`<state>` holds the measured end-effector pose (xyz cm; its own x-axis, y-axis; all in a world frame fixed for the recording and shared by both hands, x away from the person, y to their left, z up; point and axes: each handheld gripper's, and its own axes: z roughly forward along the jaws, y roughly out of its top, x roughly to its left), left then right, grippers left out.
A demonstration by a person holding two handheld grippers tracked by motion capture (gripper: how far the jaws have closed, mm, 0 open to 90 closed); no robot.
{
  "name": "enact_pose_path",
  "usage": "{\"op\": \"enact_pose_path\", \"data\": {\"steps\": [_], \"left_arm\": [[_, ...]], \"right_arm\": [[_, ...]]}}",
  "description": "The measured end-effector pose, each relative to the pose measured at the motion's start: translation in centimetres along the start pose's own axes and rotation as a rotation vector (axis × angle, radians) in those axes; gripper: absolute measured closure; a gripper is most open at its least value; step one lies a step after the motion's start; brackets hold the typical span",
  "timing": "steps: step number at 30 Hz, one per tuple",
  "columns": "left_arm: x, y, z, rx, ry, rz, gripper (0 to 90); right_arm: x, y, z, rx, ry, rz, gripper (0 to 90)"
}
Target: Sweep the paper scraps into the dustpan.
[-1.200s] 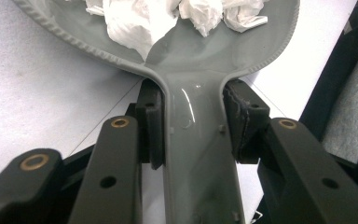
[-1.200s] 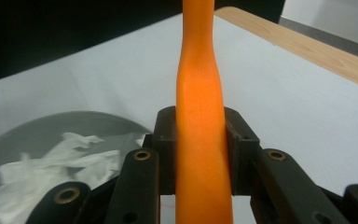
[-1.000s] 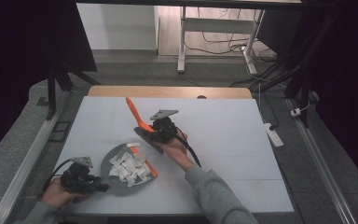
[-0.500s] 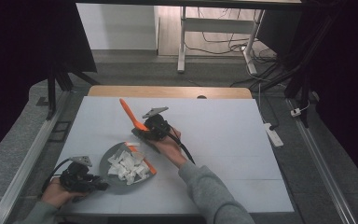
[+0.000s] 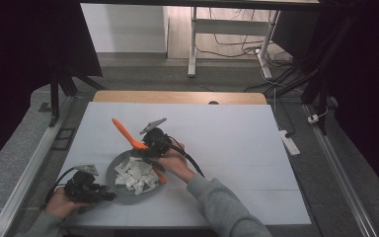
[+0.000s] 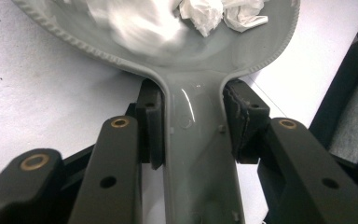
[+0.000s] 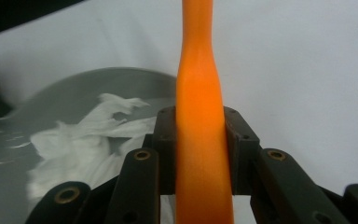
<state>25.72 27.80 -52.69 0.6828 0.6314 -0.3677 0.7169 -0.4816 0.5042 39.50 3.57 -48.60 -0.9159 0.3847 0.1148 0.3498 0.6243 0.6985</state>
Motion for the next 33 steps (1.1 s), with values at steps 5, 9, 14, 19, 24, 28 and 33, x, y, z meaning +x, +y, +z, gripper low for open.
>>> {"op": "enact_pose_path", "data": {"steps": [5,9,14,19,24,28,33], "left_arm": [[0.0,0.0,0.0,-0.003,0.001,0.001,61.4],[0.0,0.0,0.0,-0.003,0.002,0.003,61.4],[0.0,0.0,0.1,-0.003,0.001,0.003,61.4],[0.0,-0.1,0.1,-0.005,0.002,0.004,61.4],[0.0,-0.1,0.1,-0.004,0.002,0.005,61.4],[0.0,0.0,0.1,-0.003,0.004,0.003,61.4],[0.0,0.0,0.2,-0.005,0.005,0.002,61.4]], "right_arm": [[1.5,0.0,-1.1,-0.035,0.029,-0.046,70.2],[1.1,0.1,-2.5,-0.101,-0.009,-0.030,70.2],[0.0,0.0,-4.2,-0.171,-0.054,-0.004,70.2],[-0.6,-0.2,-5.1,-0.200,-0.065,0.020,70.2],[-1.2,-0.6,-5.0,-0.199,-0.111,0.031,70.2],[-2.0,-1.0,-3.5,-0.151,-0.148,0.063,70.2],[-1.5,-1.2,-1.5,-0.103,-0.139,0.078,70.2]]}}
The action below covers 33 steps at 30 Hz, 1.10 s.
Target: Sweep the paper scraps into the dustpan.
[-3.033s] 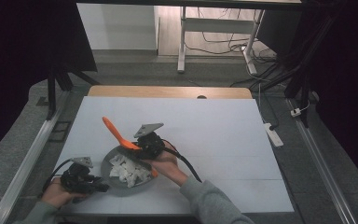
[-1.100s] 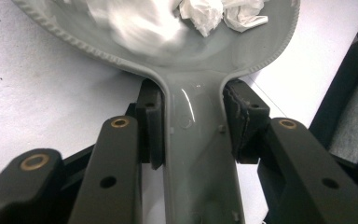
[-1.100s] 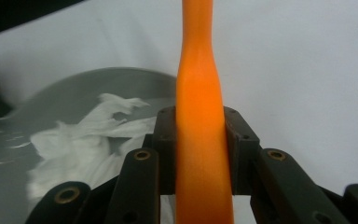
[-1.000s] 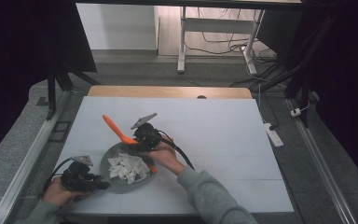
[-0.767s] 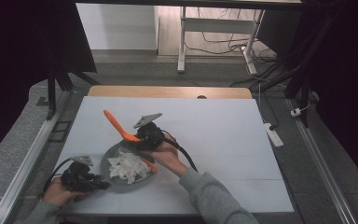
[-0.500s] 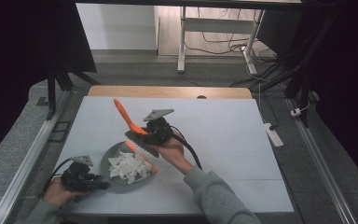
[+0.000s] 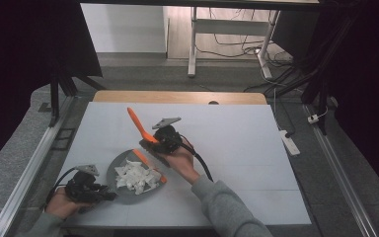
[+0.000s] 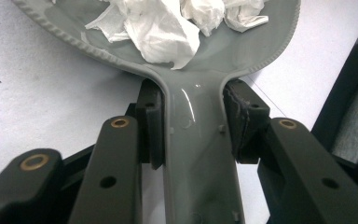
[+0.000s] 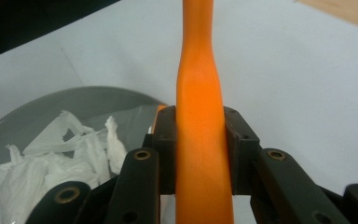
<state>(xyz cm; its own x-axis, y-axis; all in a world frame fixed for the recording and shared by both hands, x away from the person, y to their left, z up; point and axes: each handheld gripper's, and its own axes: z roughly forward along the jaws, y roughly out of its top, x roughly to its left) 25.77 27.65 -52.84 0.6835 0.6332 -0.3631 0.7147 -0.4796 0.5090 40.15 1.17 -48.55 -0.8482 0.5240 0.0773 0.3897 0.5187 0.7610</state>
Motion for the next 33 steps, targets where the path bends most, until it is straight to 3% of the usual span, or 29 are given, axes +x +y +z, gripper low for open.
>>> {"op": "enact_pose_path", "data": {"steps": [5,7,9,12,16,23,33], "left_arm": [[-0.1,0.1,0.0,-0.001,0.005,0.001,61.4],[-0.1,0.1,0.0,-0.001,0.005,0.000,61.4],[-0.1,0.1,0.1,-0.005,0.003,-0.004,61.4],[-0.1,0.1,0.1,-0.004,0.006,-0.004,61.4],[-0.2,0.1,0.1,-0.010,0.006,-0.001,61.4],[-0.1,0.1,0.1,-0.018,0.012,-0.001,61.4],[0.1,-0.1,-0.2,-0.046,0.017,-0.012,61.3]], "right_arm": [[2.8,0.0,1.2,0.018,0.043,-0.057,70.2],[3.8,0.2,1.0,0.006,0.066,-0.080,70.2],[4.7,0.4,0.7,-0.014,0.121,-0.070,70.2],[5.6,0.8,0.1,-0.036,0.144,-0.098,70.2],[5.2,1.1,-0.9,-0.089,0.157,-0.088,70.2],[3.6,1.2,-2.4,-0.109,0.137,-0.042,70.2],[3.1,0.8,-3.5,-0.124,0.130,-0.033,70.2]]}}
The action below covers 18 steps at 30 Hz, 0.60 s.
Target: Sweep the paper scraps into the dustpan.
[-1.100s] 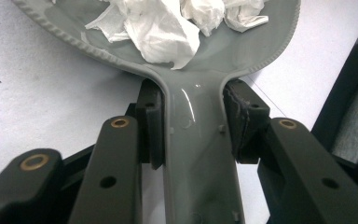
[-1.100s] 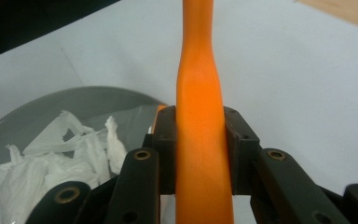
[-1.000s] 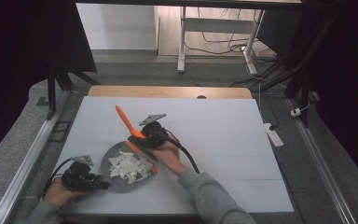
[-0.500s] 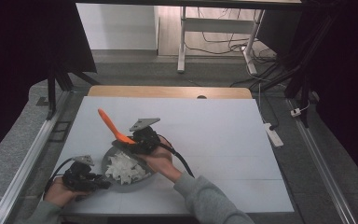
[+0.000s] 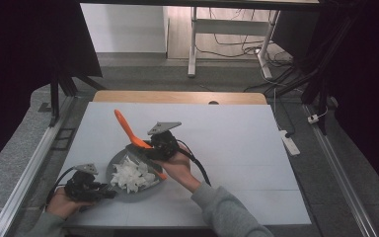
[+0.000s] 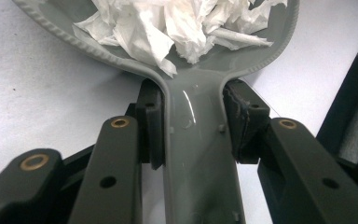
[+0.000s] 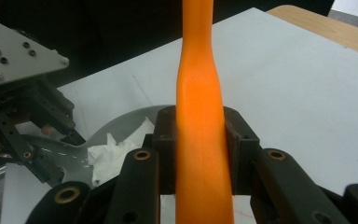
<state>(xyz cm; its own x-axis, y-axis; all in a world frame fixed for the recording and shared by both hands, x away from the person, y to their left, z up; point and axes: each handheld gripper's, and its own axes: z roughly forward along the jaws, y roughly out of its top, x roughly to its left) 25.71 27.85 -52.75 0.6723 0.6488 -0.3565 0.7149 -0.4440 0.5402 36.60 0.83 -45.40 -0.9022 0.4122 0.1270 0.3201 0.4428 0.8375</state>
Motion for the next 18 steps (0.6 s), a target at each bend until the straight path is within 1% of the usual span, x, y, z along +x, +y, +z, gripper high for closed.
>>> {"op": "enact_pose_path", "data": {"steps": [7,15,18], "left_arm": [[0.1,-0.1,-0.2,-0.019,0.011,-0.011,61.4],[0.1,-0.1,-0.5,-0.045,0.027,-0.025,61.3],[0.2,-0.1,-0.6,-0.061,0.035,-0.042,61.4]], "right_arm": [[-1.3,-0.4,-1.4,-0.019,-0.023,0.027,70.2],[-2.5,-1.0,-2.9,-0.037,-0.047,0.053,70.2],[-2.7,-1.3,-3.6,-0.044,-0.053,0.054,70.2]]}}
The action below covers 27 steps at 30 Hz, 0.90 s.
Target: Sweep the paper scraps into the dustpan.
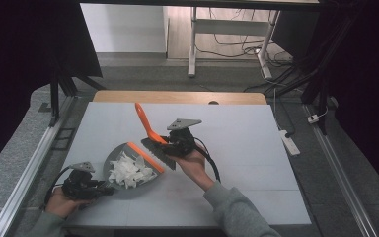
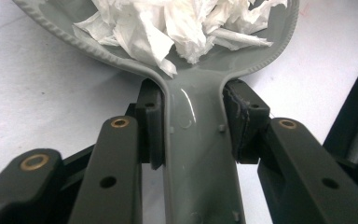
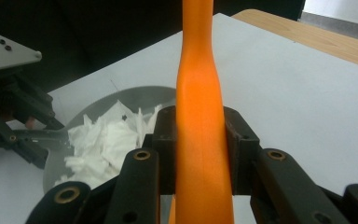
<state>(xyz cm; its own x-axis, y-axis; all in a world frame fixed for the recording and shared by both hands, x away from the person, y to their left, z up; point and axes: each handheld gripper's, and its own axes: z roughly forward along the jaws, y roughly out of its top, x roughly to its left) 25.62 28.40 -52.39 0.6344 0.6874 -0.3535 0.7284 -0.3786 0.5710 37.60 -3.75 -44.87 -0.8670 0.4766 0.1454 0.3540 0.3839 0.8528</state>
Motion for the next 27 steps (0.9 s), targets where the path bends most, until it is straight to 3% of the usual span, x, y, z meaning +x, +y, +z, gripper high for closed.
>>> {"op": "enact_pose_path", "data": {"steps": [16,27], "left_arm": [[0.0,0.2,-0.4,-0.045,0.029,-0.027,61.4],[0.0,0.2,-0.8,-0.078,0.047,-0.039,61.4]], "right_arm": [[-1.9,-1.7,-4.3,-0.034,-0.046,0.022,70.2],[-2.7,-2.5,-6.0,-0.038,-0.067,0.014,70.2]]}}
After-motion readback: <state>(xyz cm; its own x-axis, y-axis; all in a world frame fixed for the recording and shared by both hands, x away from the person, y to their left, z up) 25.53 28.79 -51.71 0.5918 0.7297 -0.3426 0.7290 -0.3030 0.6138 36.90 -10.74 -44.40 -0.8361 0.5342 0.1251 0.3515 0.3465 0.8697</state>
